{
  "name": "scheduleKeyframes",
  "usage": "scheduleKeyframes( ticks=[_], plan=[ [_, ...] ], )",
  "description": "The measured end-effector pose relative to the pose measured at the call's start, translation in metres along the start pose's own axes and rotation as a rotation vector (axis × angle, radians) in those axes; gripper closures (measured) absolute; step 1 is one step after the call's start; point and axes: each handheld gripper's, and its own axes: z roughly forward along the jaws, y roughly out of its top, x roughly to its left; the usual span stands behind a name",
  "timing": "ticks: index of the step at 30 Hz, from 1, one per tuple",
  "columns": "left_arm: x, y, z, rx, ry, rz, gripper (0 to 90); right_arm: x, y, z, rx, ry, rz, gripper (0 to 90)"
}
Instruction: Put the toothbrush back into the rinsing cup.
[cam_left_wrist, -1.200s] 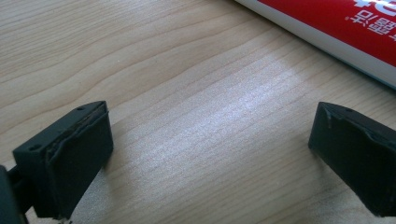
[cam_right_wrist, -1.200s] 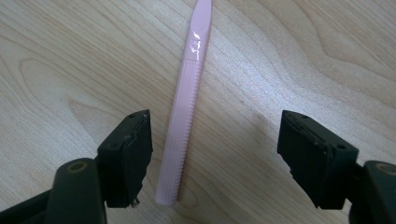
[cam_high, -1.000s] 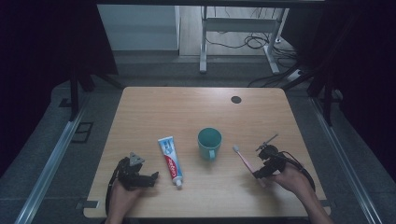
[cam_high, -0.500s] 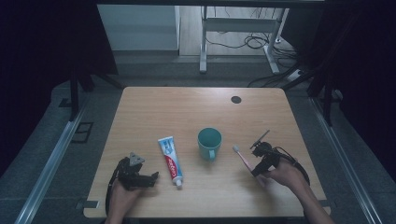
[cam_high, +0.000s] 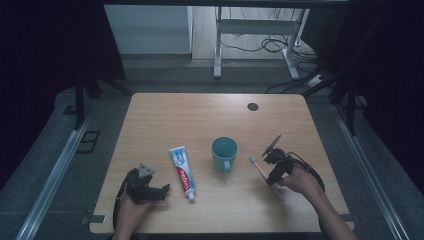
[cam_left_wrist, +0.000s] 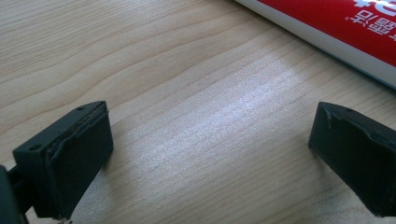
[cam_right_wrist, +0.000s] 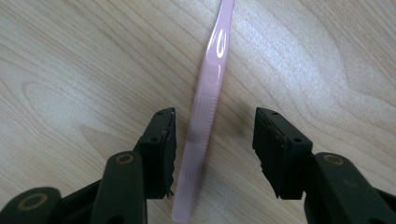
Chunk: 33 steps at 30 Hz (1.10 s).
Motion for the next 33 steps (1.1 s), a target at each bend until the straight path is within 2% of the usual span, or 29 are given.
scheduleKeyframes(
  ticks=[10, 33],
  plan=[
    [0.0, 0.0, 0.0, 0.0, 0.0, 0.0, 0.0, 0.002, 0.015, 0.003, 0.031, 0.011, 0.01, 60.7],
    [0.0, 0.0, 0.0, 0.0, 0.0, 0.0, 0.0, 0.004, 0.03, 0.01, 0.067, -0.005, 0.011, 72.7]
  ],
)
